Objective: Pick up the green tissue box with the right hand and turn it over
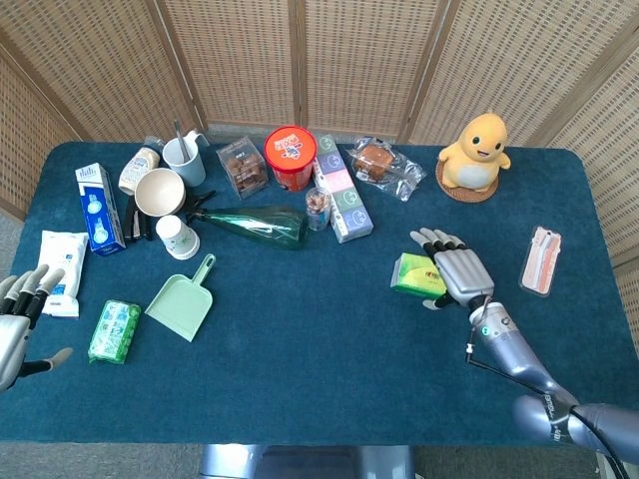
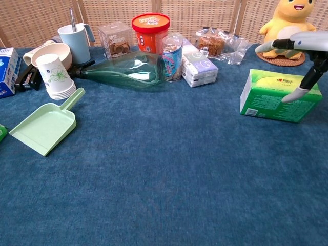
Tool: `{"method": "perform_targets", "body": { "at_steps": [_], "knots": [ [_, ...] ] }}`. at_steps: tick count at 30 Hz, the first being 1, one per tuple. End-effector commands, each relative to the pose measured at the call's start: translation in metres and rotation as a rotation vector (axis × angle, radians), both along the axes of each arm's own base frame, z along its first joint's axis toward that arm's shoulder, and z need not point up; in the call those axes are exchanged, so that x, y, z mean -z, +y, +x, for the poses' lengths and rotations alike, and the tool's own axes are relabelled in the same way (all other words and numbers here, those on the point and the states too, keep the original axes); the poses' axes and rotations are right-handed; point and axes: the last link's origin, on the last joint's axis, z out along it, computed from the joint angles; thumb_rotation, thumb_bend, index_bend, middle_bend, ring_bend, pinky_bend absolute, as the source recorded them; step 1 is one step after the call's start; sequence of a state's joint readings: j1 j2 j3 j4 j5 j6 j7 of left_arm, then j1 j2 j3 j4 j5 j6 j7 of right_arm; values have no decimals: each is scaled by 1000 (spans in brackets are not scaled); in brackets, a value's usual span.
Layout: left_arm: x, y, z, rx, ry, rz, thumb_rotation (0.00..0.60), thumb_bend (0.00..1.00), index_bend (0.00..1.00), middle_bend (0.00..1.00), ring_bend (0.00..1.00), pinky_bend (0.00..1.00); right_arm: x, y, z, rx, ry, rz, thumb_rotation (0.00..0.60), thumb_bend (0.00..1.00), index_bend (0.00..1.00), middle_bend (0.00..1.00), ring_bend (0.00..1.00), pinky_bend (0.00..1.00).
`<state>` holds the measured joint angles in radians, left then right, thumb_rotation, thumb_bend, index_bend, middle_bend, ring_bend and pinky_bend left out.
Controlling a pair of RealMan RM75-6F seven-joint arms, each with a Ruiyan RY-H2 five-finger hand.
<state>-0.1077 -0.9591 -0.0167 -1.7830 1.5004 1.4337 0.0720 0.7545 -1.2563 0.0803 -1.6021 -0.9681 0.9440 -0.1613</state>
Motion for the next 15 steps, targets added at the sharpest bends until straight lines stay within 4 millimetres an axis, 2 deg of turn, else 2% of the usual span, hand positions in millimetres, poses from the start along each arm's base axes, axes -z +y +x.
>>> {"method": "perform_targets", "body": {
  "at_steps": [1, 5, 7, 9, 15],
  "knots": [
    [0, 0, 0, -1, 1, -1, 600, 54, 0, 0, 0, 3, 8, -1, -7, 3, -14, -19, 600, 0, 17, 17, 7, 192],
    [1, 1, 0, -1, 2, -5, 600, 56, 0, 0, 0, 4, 15, 1, -13, 9, -34, -16, 600, 7, 159, 154, 118, 316],
    [1, 0, 0, -2, 1, -4, 600, 57, 0, 0, 0, 5, 16, 3, -13, -3, -43, -17, 600, 44, 257, 240, 198, 399],
    [0, 0, 0, -1, 0, -3, 600, 57, 0, 0, 0, 4, 16, 5, -12, -14, -57, -18, 600, 125, 355, 327, 291, 488],
    [0, 0, 0, 0, -1, -2, 600, 56, 0, 0, 0, 4, 7, 12, -3, -8, -129, 32, 600, 263, 504, 444, 416, 563]
  ]
}}
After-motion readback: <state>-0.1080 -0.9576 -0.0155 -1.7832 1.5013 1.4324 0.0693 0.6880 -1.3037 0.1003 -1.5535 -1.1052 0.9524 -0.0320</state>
